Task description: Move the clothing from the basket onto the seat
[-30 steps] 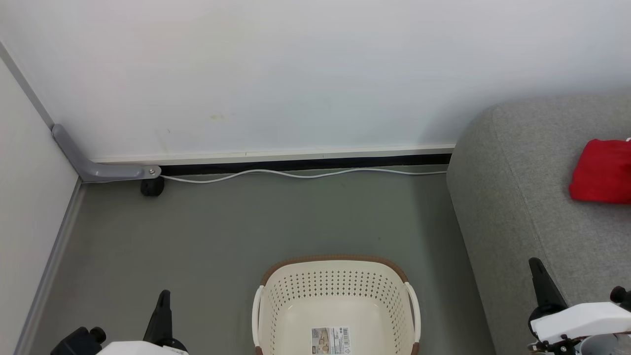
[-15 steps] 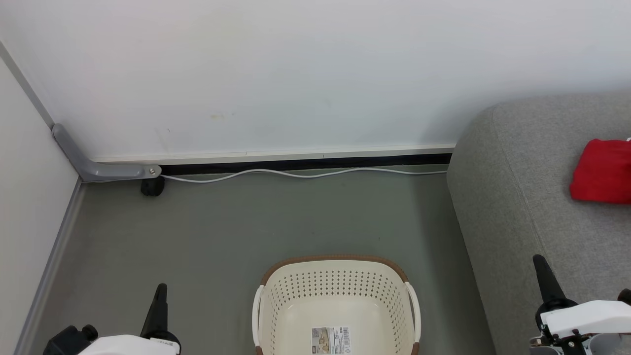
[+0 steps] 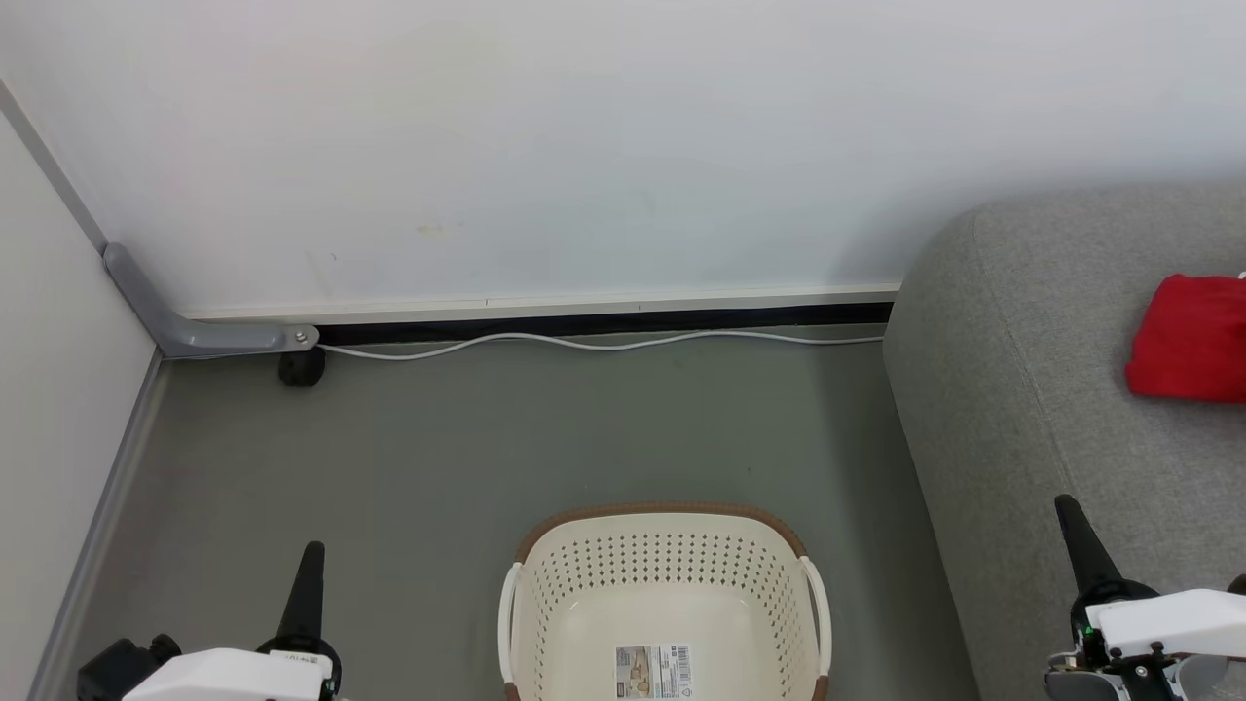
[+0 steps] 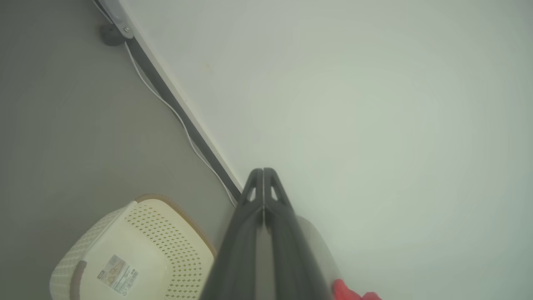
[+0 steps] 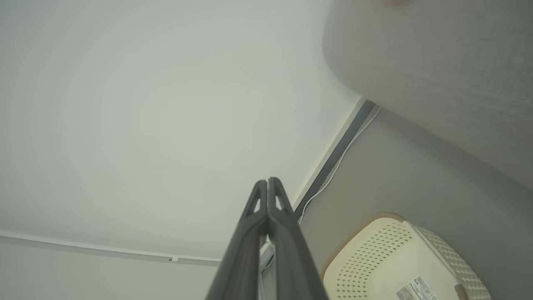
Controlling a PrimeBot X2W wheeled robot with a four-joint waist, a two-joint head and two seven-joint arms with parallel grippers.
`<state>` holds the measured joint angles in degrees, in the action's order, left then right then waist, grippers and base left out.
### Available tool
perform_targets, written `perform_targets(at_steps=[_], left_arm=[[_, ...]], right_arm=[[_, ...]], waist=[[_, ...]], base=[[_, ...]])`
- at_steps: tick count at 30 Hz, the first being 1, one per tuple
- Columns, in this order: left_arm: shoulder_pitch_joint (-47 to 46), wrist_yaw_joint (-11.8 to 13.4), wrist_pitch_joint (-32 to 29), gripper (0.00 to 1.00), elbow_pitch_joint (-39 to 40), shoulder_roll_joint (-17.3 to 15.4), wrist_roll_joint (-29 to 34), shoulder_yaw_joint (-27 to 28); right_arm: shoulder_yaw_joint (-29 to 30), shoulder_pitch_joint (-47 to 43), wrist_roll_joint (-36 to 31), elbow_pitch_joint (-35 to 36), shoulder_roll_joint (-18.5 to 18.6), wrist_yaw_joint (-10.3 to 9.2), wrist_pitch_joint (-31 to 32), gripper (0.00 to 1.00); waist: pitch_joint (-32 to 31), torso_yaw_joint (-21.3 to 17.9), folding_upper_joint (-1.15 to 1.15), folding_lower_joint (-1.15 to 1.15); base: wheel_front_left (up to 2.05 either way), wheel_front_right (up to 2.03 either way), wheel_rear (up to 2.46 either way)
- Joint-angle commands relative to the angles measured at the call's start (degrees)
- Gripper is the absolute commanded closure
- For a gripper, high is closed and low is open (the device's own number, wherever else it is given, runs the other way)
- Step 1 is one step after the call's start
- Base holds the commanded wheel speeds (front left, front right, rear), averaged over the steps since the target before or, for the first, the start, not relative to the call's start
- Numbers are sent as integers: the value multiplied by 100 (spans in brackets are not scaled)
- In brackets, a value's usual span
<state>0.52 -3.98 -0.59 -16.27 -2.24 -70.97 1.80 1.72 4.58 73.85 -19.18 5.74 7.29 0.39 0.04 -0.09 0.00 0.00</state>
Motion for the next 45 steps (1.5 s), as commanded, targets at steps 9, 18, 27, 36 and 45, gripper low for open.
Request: perform_targets(at_steps=[9, 18, 27, 36, 45], left_arm=[[-436, -135, -176, 100, 178, -55, -601, 244], [-532, -223, -345, 100, 195, -58, -1218, 337], [-618, -302, -497, 100, 210, -62, -1775, 421], [-672, -350, -590, 100, 220, -64, -2120, 473], [-671, -350, -590, 100, 220, -64, -2120, 473]], right_arm=[[95, 168, 533, 275, -36, 17, 199, 100], [254, 165, 1059, 373, -138, 18, 368, 100], [398, 162, 1533, 461, -229, 19, 520, 100], [486, 161, 1827, 515, -286, 20, 615, 100], [487, 161, 1826, 515, -286, 20, 615, 100]], waist=[[4, 2, 0, 0], [8, 5, 0, 0], [11, 8, 0, 0], [14, 9, 0, 0], [14, 9, 0, 0]], base=[[0, 0, 0], [0, 0, 0], [0, 0, 0], [0, 0, 0], [0, 0, 0]])
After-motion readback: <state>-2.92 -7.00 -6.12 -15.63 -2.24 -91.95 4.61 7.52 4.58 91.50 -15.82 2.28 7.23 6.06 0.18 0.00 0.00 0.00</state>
